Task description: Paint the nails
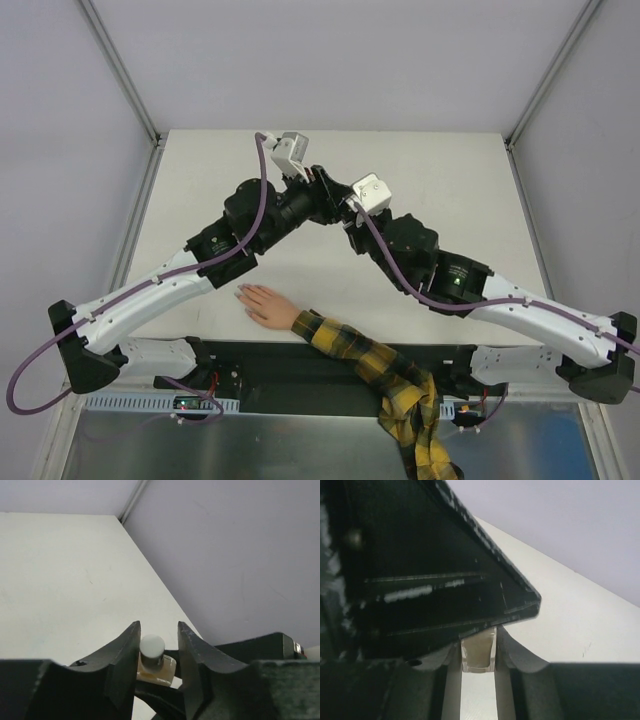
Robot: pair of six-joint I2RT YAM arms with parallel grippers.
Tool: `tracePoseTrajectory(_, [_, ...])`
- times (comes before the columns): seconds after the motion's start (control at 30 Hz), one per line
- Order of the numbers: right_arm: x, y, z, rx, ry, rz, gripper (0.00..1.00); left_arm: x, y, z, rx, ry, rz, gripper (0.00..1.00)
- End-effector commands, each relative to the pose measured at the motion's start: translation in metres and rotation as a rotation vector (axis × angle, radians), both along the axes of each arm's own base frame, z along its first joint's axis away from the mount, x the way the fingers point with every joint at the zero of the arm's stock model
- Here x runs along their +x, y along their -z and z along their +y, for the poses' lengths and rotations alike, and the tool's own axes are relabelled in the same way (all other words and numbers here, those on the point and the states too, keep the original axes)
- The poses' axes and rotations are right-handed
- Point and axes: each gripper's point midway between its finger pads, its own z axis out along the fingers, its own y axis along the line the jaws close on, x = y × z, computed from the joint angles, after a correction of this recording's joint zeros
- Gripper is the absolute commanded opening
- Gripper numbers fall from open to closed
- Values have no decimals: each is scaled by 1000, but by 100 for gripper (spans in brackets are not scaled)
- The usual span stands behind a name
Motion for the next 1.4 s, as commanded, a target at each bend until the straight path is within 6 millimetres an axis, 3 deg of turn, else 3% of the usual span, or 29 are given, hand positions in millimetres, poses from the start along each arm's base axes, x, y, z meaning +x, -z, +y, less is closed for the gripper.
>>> tracePoseTrajectory(0.0, [0, -31, -4, 109, -69, -41, 0, -24, -26, -3, -48, 108, -55, 47])
tracePoseTrajectory(0.03, [-1, -30, -5, 117, -80, -33, 0, -29, -27, -4, -54, 133, -68, 63])
tracePoseTrajectory(0.13, [-4, -26, -10, 165, -134, 8, 0, -33, -32, 4, -78, 151, -102, 83])
tracePoseTrajectory(0.2, [-8, -25, -9, 186, -203, 28, 0, -39, -42, 14, -111, 191, -142, 88])
tracePoseTrajectory(0.23, [-12, -21, -10, 206, -235, 49, 0, -39, -34, 16, -119, 203, -137, 91])
tracePoseTrajectory(0.27, [-25, -21, 0, 221, -345, 74, 0, -43, -49, 25, -171, 239, -185, 96])
tracePoseTrajectory(0.3, [-20, -19, -5, 240, -355, 90, 0, -42, -50, 29, -195, 252, -186, 98])
tracePoseTrajectory(0.33, [-38, -21, 4, 279, -486, 133, 0, -43, -39, 29, -226, 290, -132, 98])
tracePoseTrajectory(0.37, [-33, -22, -1, 304, -502, 152, 0, -43, -50, 38, -269, 336, -171, 98])
tracePoseTrajectory(0.4, [-38, -24, 0, 327, -551, 171, 0, -44, -42, 38, -283, 376, -150, 98])
tracePoseTrajectory(0.43, [-56, -26, 7, 365, -673, 230, 0, -48, -46, 39, -324, 416, -136, 98])
tracePoseTrajectory(0.47, [-51, -33, 3, 399, -693, 230, 0, -54, -47, 38, -330, 483, -161, 97])
tracePoseTrajectory(0.63, [-65, -49, 12, 486, -908, 377, 0, -56, -36, 25, -296, 608, -123, 92])
tracePoseTrajectory(0.8, [-58, -42, 15, 488, -898, 405, 0, -59, -44, 21, -339, 656, -144, 71])
tracePoseTrajectory(0.97, [-55, -42, 13, 496, -882, 391, 0, -54, -42, 20, -328, 637, -137, 58])
tracePoseTrajectory(1.1, [-50, -41, 12, 491, -853, 377, 0, -50, -37, 17, -309, 637, -107, 41])
tracePoseTrajectory(1.13, [-48, -40, 12, 487, -844, 371, 0, -48, -34, 16, -301, 628, -81, 29])
tracePoseTrajectory(1.2, [-41, -38, 11, 476, -800, 355, 0, -45, -35, 15, -286, 613, -80, 19])
tracePoseTrajectory(1.23, [-40, -38, 11, 463, -784, 341, 0, -45, -34, 14, -279, 604, -74, 0])
tracePoseTrajectory(1.27, [-39, -27, 10, 434, -737, 374, 0, -38, -29, 11, -249, 555, -59, 0])
tracePoseTrajectory(1.3, [-21, -26, 5, 413, -612, 325, 0, -38, -29, 11, -230, 521, -58, 0])
tracePoseTrajectory(1.33, [-27, -29, 9, 334, -587, 254, 0, -33, -26, 10, -205, 463, -51, 0])
tracePoseTrajectory(1.37, [-23, -15, 3, 257, -473, 254, 0, -9, -12, 15, -118, 289, -32, 0])
